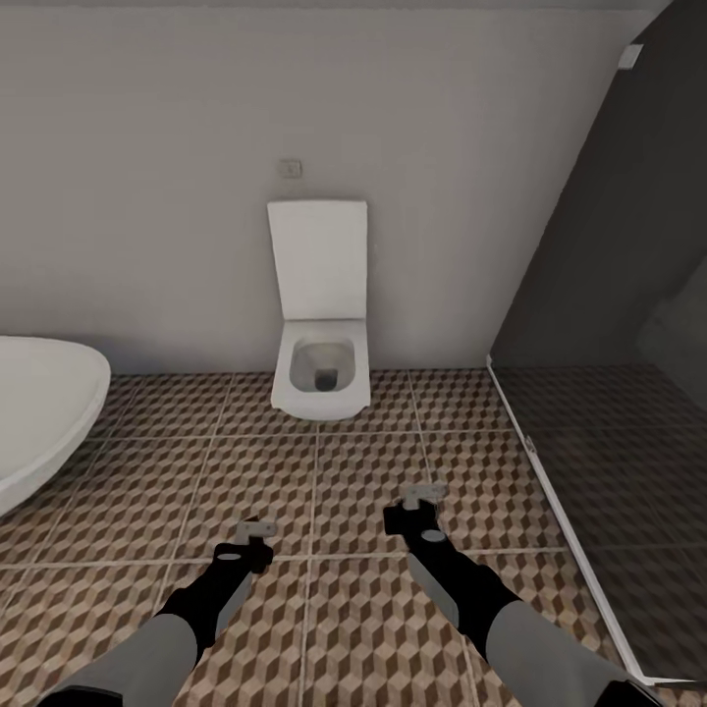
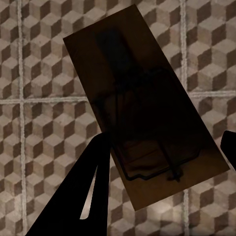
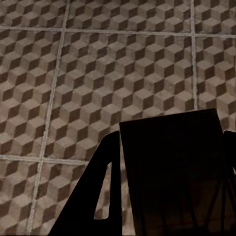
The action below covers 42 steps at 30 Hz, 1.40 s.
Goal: Take the four mousetraps from the cabinet in the bathroom and place them on the bathroom floor. Make sure all four end up on the same floor surface, and ensure that at least two of them are either under or directly next to the same bathroom sink.
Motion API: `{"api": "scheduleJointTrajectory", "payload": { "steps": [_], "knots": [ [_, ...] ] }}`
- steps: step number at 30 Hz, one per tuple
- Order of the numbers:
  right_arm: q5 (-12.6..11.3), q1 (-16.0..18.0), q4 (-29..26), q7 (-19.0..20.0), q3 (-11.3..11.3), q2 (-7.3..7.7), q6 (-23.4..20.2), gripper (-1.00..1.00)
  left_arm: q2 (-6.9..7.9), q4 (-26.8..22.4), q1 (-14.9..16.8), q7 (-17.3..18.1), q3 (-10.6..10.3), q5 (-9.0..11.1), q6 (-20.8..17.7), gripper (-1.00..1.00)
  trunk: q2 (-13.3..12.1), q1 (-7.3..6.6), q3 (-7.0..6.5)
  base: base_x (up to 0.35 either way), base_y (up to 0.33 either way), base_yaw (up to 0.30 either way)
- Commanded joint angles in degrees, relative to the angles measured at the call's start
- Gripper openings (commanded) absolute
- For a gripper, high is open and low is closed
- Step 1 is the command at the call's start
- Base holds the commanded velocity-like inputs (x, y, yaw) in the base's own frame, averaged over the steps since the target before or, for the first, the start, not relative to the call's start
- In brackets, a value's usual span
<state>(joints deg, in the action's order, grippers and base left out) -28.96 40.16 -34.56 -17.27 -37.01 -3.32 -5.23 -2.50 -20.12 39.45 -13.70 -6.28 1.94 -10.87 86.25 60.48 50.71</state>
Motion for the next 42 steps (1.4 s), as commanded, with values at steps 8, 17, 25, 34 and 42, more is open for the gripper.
{"api": "scheduleJointTrajectory", "payload": {
  "steps": [8,17,25,34,42],
  "knots": [
    [-0.1,0.0,0.1,4.3,-0.3,0.33,0.3,-1.0,0.04,-0.1,0.0,-0.4,-0.5,0.2,-0.4,-1.0,3.2,1.76,1.5,0.0,0.0,0.0],
    [0.0,0.0,0.2,4.7,-0.3,0.33,0.3,-1.0,0.04,-0.1,0.0,-0.4,-0.5,0.2,-0.4,-1.0,6.9,3.74,3.12,0.0,0.0,0.0],
    [0.0,0.0,0.2,4.7,-0.3,0.33,0.3,-1.0,0.02,-0.2,0.0,-0.4,-0.5,0.1,-0.3,-1.0,10.1,5.49,4.55,0.0,0.0,0.0],
    [0.0,0.0,0.3,4.7,-0.3,0.33,0.3,-1.0,-0.38,-0.2,0.0,-0.4,-0.5,0.2,-0.3,-1.0,13.7,7.47,6.17,0.0,0.0,0.0],
    [0.0,0.0,0.3,4.6,-0.3,0.33,0.3,-1.0,-0.4,-0.1,0.0,-0.4,-0.5,0.2,-0.3,-1.0,16.9,9.23,7.6,0.0,0.0,0.0]
  ]
}}
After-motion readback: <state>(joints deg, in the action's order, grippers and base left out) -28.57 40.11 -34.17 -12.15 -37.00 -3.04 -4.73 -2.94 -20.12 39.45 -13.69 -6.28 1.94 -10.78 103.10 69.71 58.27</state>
